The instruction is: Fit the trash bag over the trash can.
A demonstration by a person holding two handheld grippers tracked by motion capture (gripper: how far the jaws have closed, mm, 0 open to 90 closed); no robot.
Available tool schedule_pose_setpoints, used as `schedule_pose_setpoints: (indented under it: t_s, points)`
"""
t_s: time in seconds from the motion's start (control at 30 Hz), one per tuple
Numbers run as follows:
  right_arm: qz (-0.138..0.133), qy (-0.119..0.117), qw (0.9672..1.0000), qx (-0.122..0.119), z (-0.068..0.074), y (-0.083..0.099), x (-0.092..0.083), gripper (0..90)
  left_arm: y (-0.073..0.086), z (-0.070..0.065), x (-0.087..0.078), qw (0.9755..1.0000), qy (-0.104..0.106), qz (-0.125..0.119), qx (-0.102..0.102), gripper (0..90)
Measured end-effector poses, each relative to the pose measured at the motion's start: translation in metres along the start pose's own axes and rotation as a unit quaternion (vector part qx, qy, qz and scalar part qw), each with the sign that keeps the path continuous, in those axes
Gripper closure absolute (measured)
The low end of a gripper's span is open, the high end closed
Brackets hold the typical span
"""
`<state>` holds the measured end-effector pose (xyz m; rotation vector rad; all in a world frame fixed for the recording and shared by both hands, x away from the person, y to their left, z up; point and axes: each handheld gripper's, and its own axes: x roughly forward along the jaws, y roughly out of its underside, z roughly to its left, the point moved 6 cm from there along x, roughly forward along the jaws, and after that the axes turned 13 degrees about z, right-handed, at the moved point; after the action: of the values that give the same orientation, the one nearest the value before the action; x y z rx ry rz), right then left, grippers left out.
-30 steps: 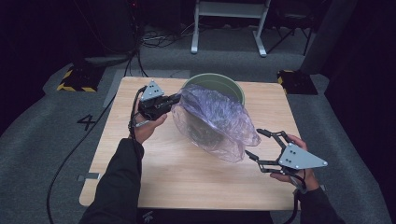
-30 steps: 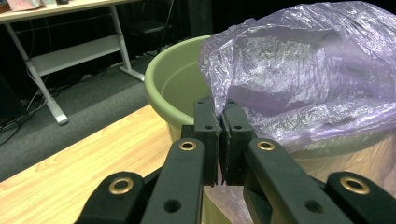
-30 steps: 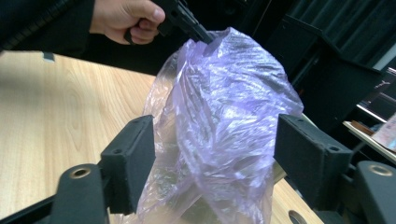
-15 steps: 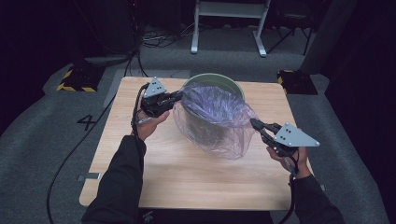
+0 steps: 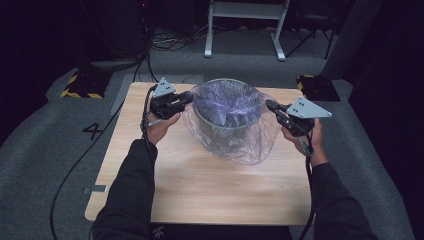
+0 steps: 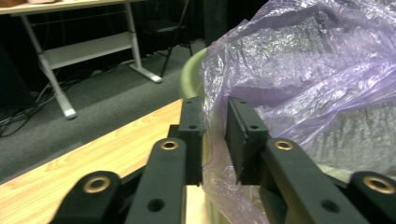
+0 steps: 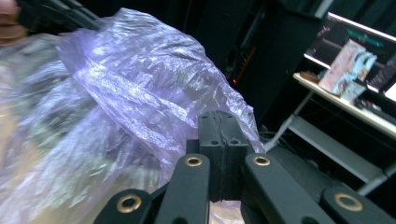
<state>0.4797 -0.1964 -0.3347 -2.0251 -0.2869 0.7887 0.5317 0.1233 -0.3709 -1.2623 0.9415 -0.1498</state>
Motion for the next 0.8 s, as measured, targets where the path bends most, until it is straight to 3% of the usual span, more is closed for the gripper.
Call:
schedule_pose_setpoints:
  t_s: [0.07, 0.13, 0.2, 0.3, 0.43, 0.6, 0.7, 0.8]
  points:
    - [0.012, 0.001, 0.9999, 0.006, -0.006, 0.000, 0.008, 90.0, 0.000, 0.004, 0.003, 1.0000, 0.001, 0.002, -0.007, 72.1]
    - [0.013, -0.007, 0.9995, 0.027, -0.011, 0.001, 0.015, 90.0, 0.001, 0.007, 0.006, 0.9999, -0.009, 0.006, -0.009, 70.0]
    - [0.023, -0.004, 0.9991, 0.036, -0.015, 0.002, 0.021, 90.0, 0.002, 0.010, 0.008, 0.9996, -0.019, 0.006, -0.019, 62.2]
    - [0.037, -0.003, 0.9984, 0.042, -0.019, 0.006, 0.031, 90.0, 0.004, 0.013, 0.008, 0.9995, -0.018, 0.011, -0.023, 62.3]
    - [0.050, -0.005, 0.9971, 0.058, -0.024, 0.010, 0.042, 90.0, 0.005, 0.015, 0.010, 0.9995, -0.012, 0.016, -0.023, 70.0]
    - [0.046, -0.031, 0.9956, 0.076, -0.027, 0.011, 0.054, 90.0, 0.001, 0.008, 0.012, 0.9999, 0.007, 0.010, 0.008, 88.0]
    - [0.056, -0.032, 0.9949, 0.077, -0.029, 0.013, 0.062, 90.0, 0.000, 0.009, 0.016, 0.9997, -0.004, 0.021, 0.007, 89.6]
    - [0.045, -0.024, 0.9936, 0.101, -0.035, 0.015, 0.066, 90.0, 0.000, 0.014, 0.021, 0.9995, -0.007, 0.032, -0.004, 89.6]
